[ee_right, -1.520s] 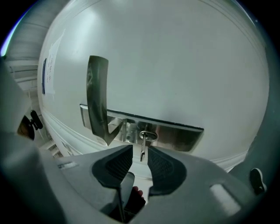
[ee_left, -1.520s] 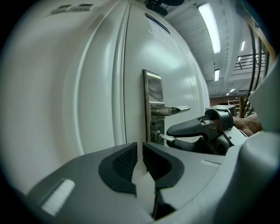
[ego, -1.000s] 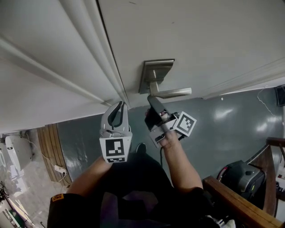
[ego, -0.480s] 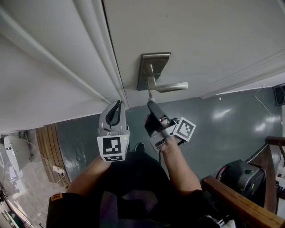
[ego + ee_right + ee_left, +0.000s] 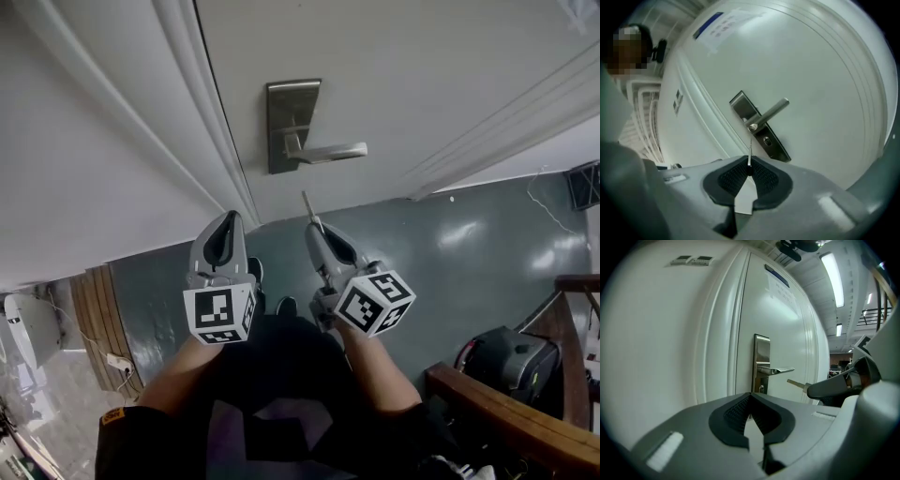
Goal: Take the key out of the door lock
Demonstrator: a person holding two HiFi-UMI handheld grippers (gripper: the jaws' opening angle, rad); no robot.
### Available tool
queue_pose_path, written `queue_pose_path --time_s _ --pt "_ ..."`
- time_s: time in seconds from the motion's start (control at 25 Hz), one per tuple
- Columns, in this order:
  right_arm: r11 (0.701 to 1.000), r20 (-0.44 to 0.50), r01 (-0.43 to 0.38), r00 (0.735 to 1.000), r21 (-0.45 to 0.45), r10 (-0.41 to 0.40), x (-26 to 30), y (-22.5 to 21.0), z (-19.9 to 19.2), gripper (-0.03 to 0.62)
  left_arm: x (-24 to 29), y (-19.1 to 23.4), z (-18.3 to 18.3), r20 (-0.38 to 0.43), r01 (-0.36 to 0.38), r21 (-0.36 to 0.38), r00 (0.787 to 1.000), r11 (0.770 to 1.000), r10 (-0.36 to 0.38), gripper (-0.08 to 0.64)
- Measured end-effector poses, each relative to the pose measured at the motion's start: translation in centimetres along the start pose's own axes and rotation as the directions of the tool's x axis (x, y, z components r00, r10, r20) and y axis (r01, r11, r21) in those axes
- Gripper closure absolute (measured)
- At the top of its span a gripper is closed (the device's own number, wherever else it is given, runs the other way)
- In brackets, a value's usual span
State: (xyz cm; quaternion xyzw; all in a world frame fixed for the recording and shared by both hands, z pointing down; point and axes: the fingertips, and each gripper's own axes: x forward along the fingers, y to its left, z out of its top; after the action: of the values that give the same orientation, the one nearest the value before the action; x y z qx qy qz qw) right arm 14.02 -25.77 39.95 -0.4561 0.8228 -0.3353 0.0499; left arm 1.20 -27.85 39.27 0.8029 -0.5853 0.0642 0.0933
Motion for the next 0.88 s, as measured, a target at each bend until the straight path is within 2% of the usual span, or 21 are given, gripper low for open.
queue_pose_path --time_s 0.08,0.16,0.32,0.44,0.88 --pt "0.989 0.007 0.045 0.999 -0.144 -0.044 -1.5 0.7 0.1 0.577 -1.4 -0.6 0.1 0.004 -0.005 -0.003 1.0 1.0 0.005 0.541" --pt "0.962 0.018 0.077 0.997 -0.263 -0.075 -2.9 1.6 0.2 0.577 -2.9 -1.3 0.3 0.012 -0.01 0.002 1.0 1.0 0.01 0.541" --pt "0.896 0.046 0.113 0.994 -0.43 -0.103 -5.2 3.2 -0.3 0.577 -5.7 -2.9 0.7 0.033 -0.015 0.039 0.999 0.999 0.014 0.541" --pt "0.88 0.055 0.121 0.993 -0.46 -0.108 -6.8 4.0 -1.1 0.577 -7.7 -4.0 0.8 0.026 -0.012 0.056 1.0 0.998 0.011 0.541" --pt "0.863 0.109 0.177 0.984 -0.473 -0.142 -8.7 7.2 -2.8 0.577 -11.7 -4.7 0.2 0.03 0.026 0.105 0.999 0.994 -0.029 0.541"
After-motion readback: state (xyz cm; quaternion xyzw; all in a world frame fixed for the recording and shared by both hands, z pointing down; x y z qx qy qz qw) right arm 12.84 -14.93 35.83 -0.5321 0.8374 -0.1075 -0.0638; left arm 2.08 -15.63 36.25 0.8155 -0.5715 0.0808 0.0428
